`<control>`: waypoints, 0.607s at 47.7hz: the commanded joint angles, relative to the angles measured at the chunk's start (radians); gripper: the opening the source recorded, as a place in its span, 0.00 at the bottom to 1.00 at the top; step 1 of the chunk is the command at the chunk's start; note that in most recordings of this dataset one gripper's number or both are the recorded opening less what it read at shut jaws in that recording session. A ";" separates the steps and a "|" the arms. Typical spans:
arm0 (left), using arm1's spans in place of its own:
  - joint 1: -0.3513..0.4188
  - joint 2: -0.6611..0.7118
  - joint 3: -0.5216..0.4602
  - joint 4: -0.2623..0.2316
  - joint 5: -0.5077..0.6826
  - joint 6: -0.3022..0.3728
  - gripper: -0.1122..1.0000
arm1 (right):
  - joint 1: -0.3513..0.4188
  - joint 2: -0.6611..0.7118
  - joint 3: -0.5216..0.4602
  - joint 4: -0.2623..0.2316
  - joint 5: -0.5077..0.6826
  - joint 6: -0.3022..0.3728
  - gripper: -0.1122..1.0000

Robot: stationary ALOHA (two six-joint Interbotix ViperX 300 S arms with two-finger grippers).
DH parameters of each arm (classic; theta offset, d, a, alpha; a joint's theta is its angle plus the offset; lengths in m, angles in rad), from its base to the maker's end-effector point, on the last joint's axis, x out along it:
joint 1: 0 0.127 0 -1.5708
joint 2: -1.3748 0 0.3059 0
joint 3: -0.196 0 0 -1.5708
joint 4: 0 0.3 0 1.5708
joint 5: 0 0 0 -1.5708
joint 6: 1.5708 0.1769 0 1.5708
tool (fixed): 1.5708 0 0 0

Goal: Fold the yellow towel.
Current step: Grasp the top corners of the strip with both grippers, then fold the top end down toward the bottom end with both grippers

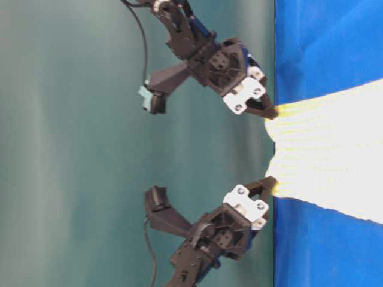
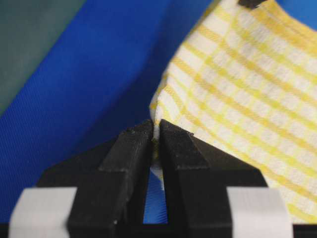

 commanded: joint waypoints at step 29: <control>-0.258 -0.213 0.173 -0.003 -0.003 -0.031 0.13 | 0.221 -0.210 0.184 0.071 0.003 0.012 0.15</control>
